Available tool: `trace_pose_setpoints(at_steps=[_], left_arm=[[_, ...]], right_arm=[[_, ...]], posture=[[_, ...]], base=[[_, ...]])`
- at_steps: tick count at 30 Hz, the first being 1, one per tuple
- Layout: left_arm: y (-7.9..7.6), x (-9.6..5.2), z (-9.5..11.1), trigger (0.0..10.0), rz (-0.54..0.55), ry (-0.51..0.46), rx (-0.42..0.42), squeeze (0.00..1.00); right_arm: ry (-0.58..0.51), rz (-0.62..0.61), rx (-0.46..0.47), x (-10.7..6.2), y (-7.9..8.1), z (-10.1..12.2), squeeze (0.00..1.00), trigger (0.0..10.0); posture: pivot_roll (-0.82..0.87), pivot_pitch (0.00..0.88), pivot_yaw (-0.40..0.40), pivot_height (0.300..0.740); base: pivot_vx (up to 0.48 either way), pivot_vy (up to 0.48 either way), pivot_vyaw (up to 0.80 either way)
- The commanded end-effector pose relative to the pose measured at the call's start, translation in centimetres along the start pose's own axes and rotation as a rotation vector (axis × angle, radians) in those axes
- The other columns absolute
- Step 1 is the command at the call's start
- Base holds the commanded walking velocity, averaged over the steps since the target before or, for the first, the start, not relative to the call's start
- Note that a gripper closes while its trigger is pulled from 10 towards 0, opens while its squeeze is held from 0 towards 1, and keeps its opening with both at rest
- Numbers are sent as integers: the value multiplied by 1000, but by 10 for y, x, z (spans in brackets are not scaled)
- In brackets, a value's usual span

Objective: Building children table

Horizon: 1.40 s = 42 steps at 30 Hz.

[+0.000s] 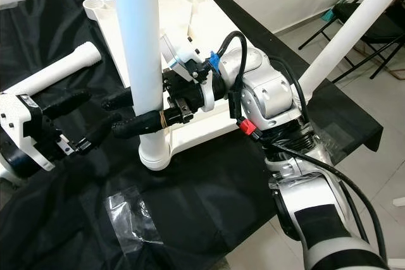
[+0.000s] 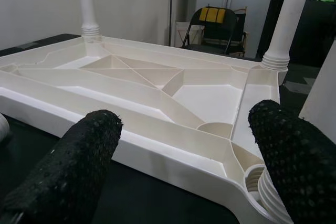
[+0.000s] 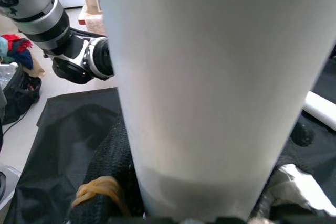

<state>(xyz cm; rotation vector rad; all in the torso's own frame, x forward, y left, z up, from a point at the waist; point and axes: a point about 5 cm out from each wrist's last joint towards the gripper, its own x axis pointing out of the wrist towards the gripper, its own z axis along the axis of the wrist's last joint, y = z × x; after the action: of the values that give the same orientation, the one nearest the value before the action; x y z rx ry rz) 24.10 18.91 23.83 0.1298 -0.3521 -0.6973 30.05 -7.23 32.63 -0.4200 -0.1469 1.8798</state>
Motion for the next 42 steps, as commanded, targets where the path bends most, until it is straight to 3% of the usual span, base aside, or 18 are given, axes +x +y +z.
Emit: trace_pose_setpoints(at_steps=[1,15,33,42], left_arm=[[-4,-2,4,10000,-22,-17,5,0],[-8,0,6,10000,-38,-25,3,0],[-12,2,6,10000,-50,-29,-6,0],[-13,3,7,10000,-54,-33,-5,0]], right_arm=[[37,-38,20,-4,-2,-5,0,10000],[13,-79,34,-3,-7,-7,0,10000],[61,-110,34,-11,-14,-5,0,10000],[84,-109,53,-4,-13,-12,0,10000]], posture=[[9,236,-90,740],[14,235,-92,740],[4,242,-97,740],[1,243,-96,740]], base=[[0,0,0],[0,0,0],[0,0,0],[0,0,0]])
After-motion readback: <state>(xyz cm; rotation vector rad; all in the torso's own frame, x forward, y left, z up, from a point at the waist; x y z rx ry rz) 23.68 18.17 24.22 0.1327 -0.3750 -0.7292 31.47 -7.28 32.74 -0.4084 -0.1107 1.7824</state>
